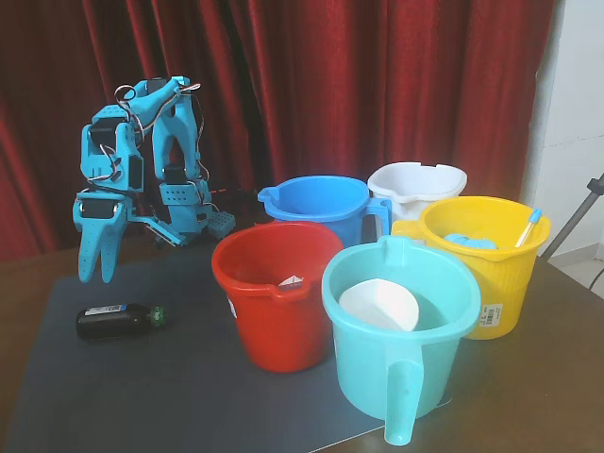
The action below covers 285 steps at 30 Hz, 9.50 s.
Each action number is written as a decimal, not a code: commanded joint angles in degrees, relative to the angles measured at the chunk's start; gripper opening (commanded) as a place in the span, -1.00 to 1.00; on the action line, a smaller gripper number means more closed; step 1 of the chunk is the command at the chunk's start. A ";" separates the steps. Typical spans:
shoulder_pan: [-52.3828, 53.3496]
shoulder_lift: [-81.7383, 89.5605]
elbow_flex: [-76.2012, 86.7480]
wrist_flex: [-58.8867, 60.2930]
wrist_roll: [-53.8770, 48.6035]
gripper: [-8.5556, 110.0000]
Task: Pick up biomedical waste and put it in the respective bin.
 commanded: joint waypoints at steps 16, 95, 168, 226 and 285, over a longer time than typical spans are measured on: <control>-0.70 0.09 -5.71 12.22 -5.89 -0.32; -13.27 -24.79 -42.63 24.79 17.75 -0.86; -65.65 -8.61 -61.08 59.24 52.82 -0.49; -24.08 72.16 19.60 29.88 27.69 -0.86; -23.64 72.16 38.94 25.05 23.99 -0.86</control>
